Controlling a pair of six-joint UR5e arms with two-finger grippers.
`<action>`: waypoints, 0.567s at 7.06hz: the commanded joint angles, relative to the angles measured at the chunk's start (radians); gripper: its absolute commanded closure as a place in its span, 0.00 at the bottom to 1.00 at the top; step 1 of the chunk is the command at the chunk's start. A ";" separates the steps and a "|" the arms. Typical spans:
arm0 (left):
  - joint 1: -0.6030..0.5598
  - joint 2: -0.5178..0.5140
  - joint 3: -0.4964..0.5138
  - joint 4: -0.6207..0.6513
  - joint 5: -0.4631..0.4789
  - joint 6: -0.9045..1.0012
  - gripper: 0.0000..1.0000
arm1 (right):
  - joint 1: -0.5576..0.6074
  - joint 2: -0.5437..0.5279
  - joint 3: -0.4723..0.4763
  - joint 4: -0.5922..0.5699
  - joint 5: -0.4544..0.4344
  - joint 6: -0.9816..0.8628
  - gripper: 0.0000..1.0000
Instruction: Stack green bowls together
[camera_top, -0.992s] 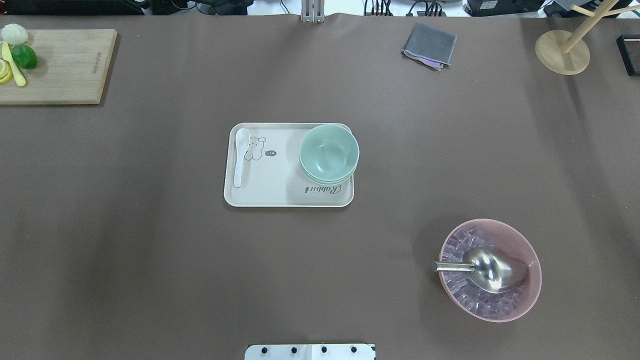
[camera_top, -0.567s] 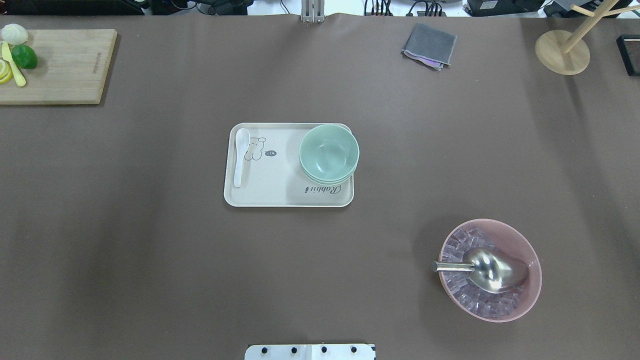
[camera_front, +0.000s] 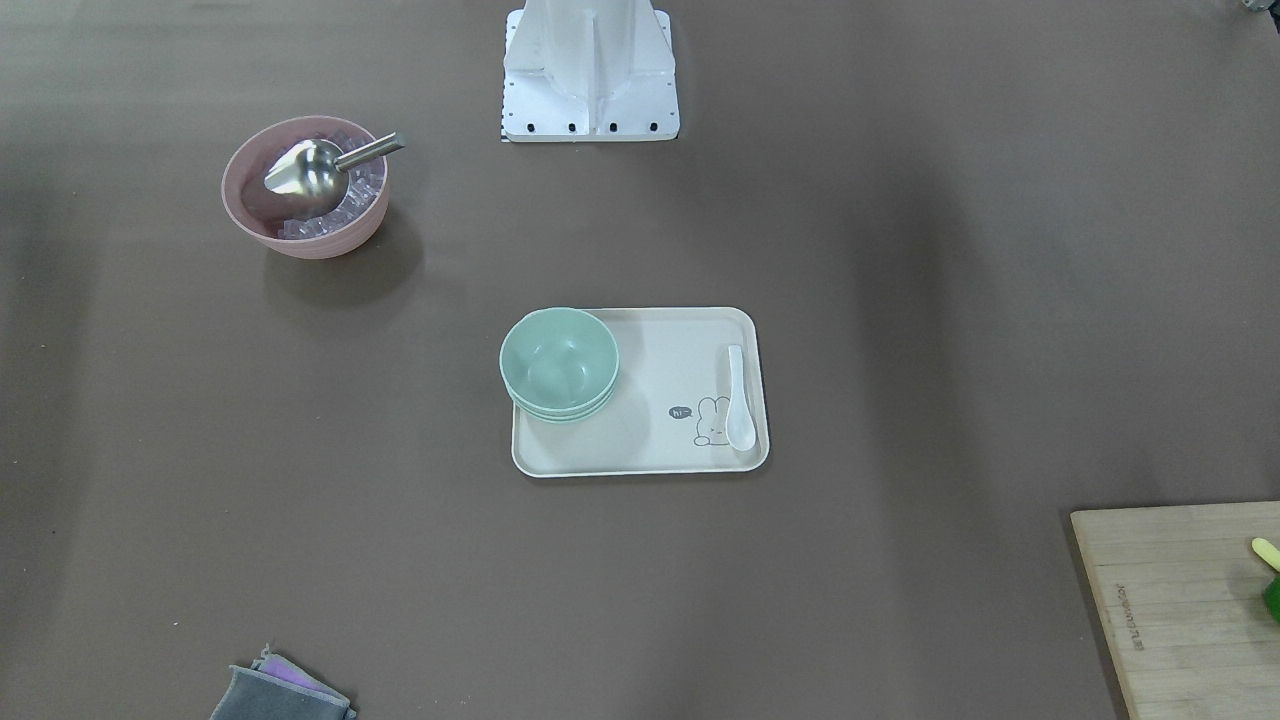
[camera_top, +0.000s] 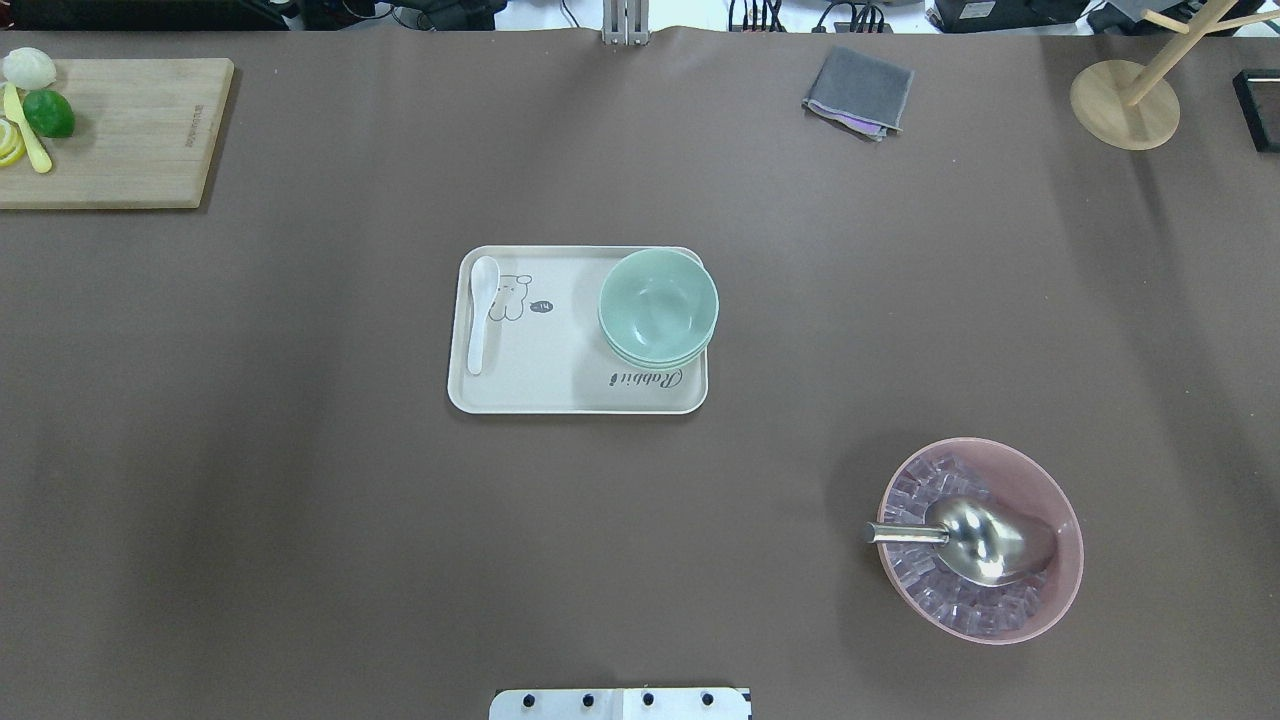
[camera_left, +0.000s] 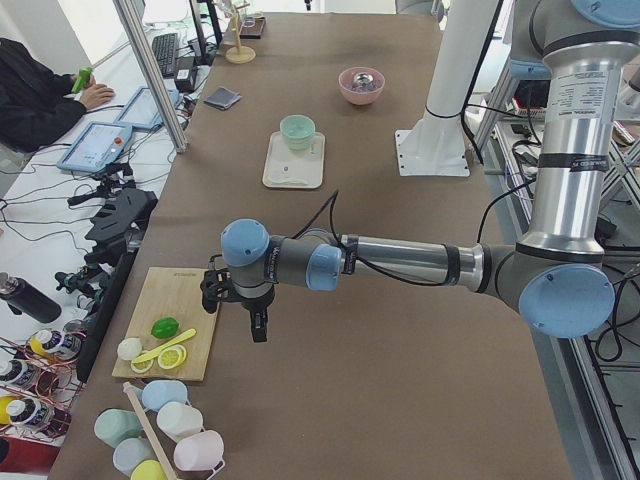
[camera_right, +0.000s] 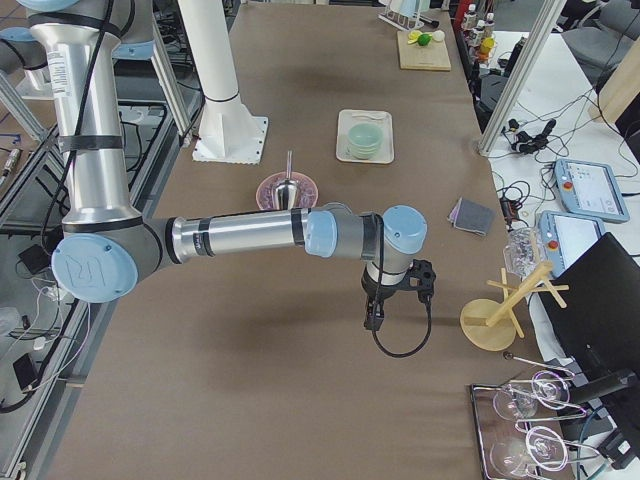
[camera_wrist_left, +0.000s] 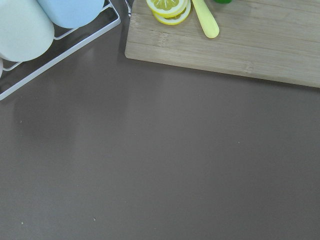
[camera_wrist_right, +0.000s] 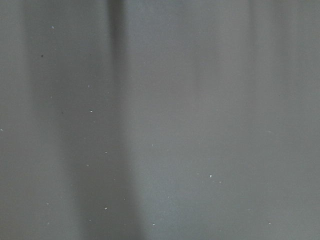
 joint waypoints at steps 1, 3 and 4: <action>0.001 -0.001 0.001 0.000 0.000 0.000 0.02 | 0.000 0.001 0.000 0.000 0.001 0.000 0.00; 0.001 -0.001 0.001 0.000 0.000 -0.002 0.02 | 0.000 0.001 0.000 0.000 0.013 0.000 0.00; 0.001 -0.001 0.001 -0.001 0.000 -0.002 0.02 | 0.000 0.001 0.002 0.000 0.016 -0.001 0.00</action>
